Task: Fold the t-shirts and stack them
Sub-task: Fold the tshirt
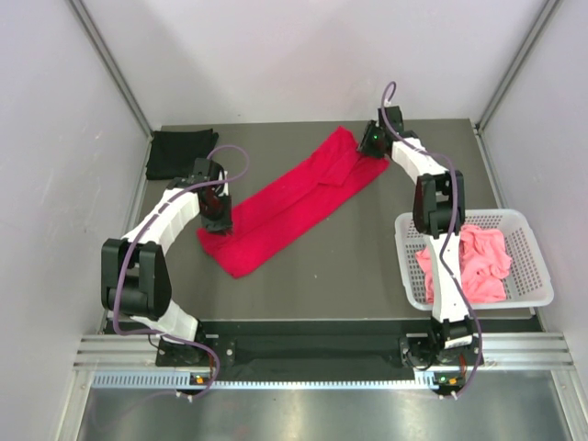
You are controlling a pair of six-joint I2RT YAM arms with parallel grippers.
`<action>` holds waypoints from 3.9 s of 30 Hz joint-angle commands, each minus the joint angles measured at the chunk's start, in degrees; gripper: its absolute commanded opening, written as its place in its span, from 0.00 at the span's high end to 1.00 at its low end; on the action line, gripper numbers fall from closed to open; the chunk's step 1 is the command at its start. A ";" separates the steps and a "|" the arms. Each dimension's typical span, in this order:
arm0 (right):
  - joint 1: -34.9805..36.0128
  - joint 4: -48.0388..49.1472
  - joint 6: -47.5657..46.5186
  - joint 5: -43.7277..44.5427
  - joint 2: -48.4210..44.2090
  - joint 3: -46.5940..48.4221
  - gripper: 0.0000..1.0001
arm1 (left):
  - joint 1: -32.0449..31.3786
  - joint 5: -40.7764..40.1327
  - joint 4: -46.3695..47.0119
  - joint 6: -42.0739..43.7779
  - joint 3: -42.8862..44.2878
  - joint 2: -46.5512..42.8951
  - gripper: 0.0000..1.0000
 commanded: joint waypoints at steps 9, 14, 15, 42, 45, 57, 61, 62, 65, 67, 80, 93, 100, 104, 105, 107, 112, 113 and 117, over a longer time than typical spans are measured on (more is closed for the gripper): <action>-0.64 1.28 0.02 -0.31 2.24 7.10 0.82 | -0.08 -0.36 0.93 1.17 2.14 0.14 0.71; -0.55 -0.39 1.24 -0.39 -0.48 7.19 0.92 | -0.08 -0.19 1.20 1.17 2.05 -0.04 0.71; -0.55 -1.00 1.33 -0.40 -0.83 7.01 0.94 | -0.08 -0.10 1.37 1.17 1.96 -0.04 0.71; -1.25 -9.27 5.90 2.50 -13.66 -3.62 1.00 | -0.08 1.57 3.13 1.00 -0.06 -2.06 0.71; -1.25 -9.27 6.17 3.12 -14.98 -5.73 1.00 | -0.08 1.84 3.22 0.91 -0.14 -2.15 0.71; -1.16 -9.79 7.05 5.58 -20.08 -16.18 1.00 | -0.08 1.92 3.13 1.00 -0.15 -2.24 0.71; -1.34 -9.88 5.91 5.84 -20.79 -16.98 1.00 | -0.08 2.28 3.31 0.91 -0.15 -2.06 0.71; -1.34 -9.97 5.82 7.15 -20.79 -17.07 1.00 | -0.08 2.36 3.31 0.91 -0.06 -1.98 0.71; -1.34 -9.88 5.29 7.69 -20.70 -17.51 1.00 | -0.08 2.45 3.31 0.91 -0.06 -2.06 0.71; -1.25 -10.67 4.94 8.48 -20.70 -17.60 1.00 | -0.08 2.28 3.31 0.91 -0.32 -2.24 0.71; -1.25 -12.17 4.85 9.18 -20.61 -19.62 0.99 | -0.08 2.45 3.22 1.00 -0.41 -2.15 0.70; 1.38 -12.87 -8.23 8.40 -19.03 -13.11 0.74 | -0.08 2.45 3.48 1.00 -0.59 -2.50 0.71; 11.12 -11.28 -17.64 1.81 -18.87 -13.82 0.62 | -0.08 3.50 3.66 0.73 -0.14 -1.97 0.70; 13.86 -13.48 -19.14 2.24 -15.87 -10.49 0.59 | -0.08 3.68 3.66 0.64 -0.58 -2.41 0.71; 14.47 -13.49 -19.23 2.59 -15.52 -10.30 0.58 | -0.08 3.68 3.75 0.64 -0.76 -2.67 0.70; 14.65 -13.66 -19.76 3.12 -14.47 -9.87 0.57 | -0.08 3.42 3.75 0.73 -0.94 -3.03 0.70; 15.01 -14.89 -20.55 5.75 -13.05 -8.72 0.55 | -0.08 3.33 3.66 0.73 -0.76 -3.21 0.70; 15.01 -14.89 -20.90 5.84 -13.05 -8.63 0.54 | -0.08 3.24 3.57 0.73 -0.85 -3.38 0.70; 15.01 -16.03 -21.95 8.48 -12.62 -8.72 0.51 | -0.08 3.59 3.57 0.73 -0.85 -3.12 0.71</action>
